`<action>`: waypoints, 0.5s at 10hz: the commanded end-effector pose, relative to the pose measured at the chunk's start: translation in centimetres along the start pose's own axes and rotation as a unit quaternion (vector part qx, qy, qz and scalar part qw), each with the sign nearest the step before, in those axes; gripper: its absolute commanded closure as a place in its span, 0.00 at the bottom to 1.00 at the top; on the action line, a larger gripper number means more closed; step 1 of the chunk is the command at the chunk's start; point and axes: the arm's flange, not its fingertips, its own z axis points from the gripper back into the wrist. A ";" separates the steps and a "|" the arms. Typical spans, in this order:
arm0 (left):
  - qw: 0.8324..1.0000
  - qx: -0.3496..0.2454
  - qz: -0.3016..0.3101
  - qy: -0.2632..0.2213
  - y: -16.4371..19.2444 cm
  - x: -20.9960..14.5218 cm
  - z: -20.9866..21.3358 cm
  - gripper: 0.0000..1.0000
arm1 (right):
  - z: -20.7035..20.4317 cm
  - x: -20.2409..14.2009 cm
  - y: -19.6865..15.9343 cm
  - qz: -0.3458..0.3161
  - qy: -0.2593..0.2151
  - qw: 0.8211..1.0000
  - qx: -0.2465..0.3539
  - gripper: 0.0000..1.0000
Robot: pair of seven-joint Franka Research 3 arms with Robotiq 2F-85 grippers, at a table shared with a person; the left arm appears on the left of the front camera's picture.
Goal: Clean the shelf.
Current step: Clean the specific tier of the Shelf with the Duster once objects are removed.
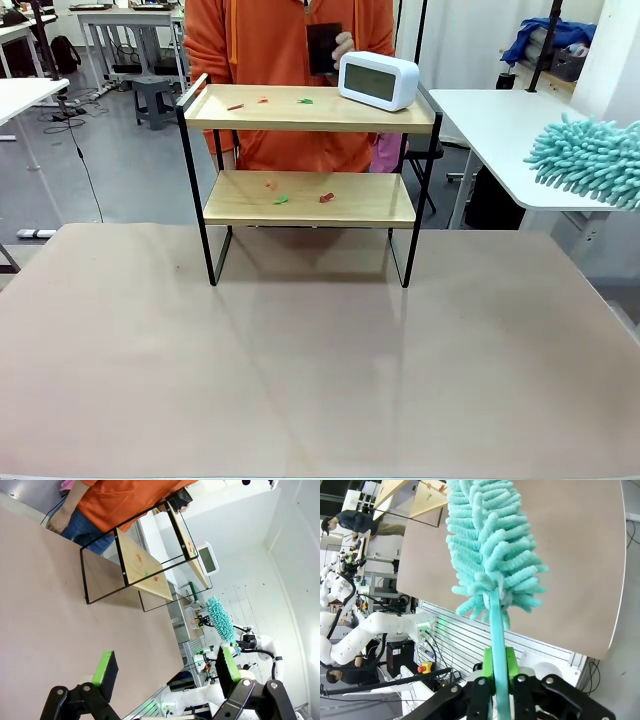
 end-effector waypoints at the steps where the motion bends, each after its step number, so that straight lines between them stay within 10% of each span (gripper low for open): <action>1: 1.000 -0.009 -0.011 -0.006 -0.1 -0.1 -0.2 0.00 | -0.7 0.5 0.9 0.024 0.010 1.000 -0.013 0.88; 5: 1.000 -0.009 -0.011 -0.006 -0.1 -0.1 -0.2 0.00 | -3.4 1.1 6.0 0.168 0.157 0.973 -0.007 0.88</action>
